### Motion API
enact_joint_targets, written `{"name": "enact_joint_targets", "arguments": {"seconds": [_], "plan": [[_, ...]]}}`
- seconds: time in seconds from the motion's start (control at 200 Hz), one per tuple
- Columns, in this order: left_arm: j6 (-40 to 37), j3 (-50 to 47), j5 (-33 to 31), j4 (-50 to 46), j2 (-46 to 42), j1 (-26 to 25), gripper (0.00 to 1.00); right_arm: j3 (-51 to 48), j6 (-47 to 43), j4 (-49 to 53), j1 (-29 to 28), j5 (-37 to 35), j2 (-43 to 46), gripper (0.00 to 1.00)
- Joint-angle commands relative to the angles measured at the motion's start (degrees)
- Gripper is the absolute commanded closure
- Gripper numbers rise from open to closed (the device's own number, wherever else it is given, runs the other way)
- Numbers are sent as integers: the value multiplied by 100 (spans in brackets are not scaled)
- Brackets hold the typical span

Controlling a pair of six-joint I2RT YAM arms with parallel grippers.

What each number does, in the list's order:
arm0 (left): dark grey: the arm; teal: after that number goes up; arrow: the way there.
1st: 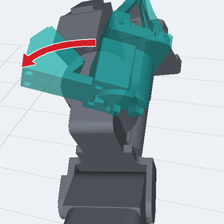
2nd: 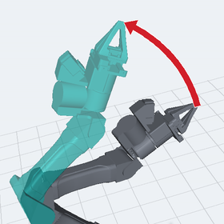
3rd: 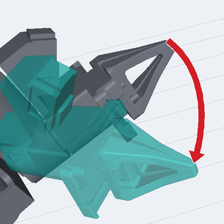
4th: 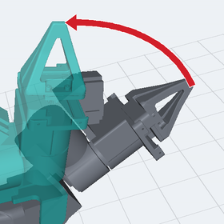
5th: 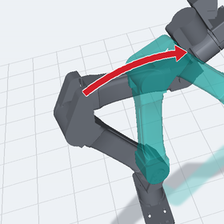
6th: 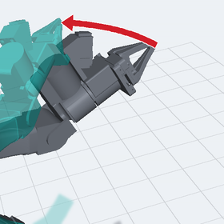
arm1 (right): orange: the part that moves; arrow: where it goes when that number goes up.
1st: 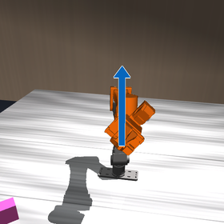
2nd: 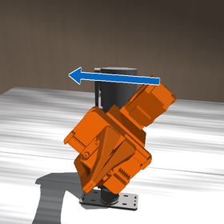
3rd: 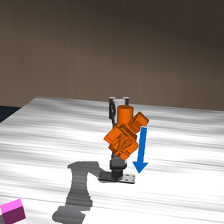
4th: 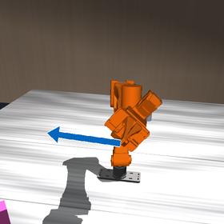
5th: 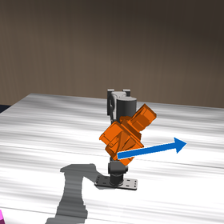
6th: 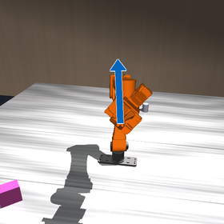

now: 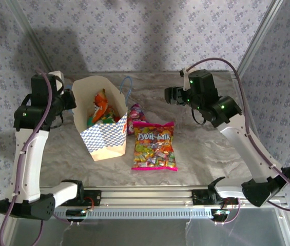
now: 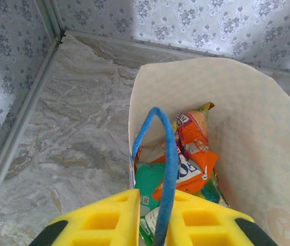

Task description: Place the snacks into the paper bag

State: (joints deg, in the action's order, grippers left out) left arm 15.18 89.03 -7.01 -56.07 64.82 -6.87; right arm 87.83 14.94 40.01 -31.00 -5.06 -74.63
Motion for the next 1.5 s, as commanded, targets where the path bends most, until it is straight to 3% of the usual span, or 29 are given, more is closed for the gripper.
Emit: {"name": "enact_joint_targets", "arguments": {"seconds": [0.0, 0.07, 0.23, 0.615, 1.099, 1.499], "plan": [[118, -77, -111, 117, -87, 10, 83, -29, 92, -46, 82, 352, -245, 18], [139, -127, -108, 106, -122, 52, 86, -38, -8, -63, 107, 661, -401, 11], [195, -252, -53, 143, -214, 158, 90, -107, -90, -158, 123, 978, -747, 7], [310, -494, 227, 280, -408, 429, 92, 176, -121, -226, 285, 1586, -2207, 6], [223, -650, 284, 229, -531, 568, 92, 1155, -167, -265, 406, 2992, -4080, 7], [196, -791, 384, 378, -531, 591, 91, 1780, 9, -204, 348, 2844, -4997, 5]]}}
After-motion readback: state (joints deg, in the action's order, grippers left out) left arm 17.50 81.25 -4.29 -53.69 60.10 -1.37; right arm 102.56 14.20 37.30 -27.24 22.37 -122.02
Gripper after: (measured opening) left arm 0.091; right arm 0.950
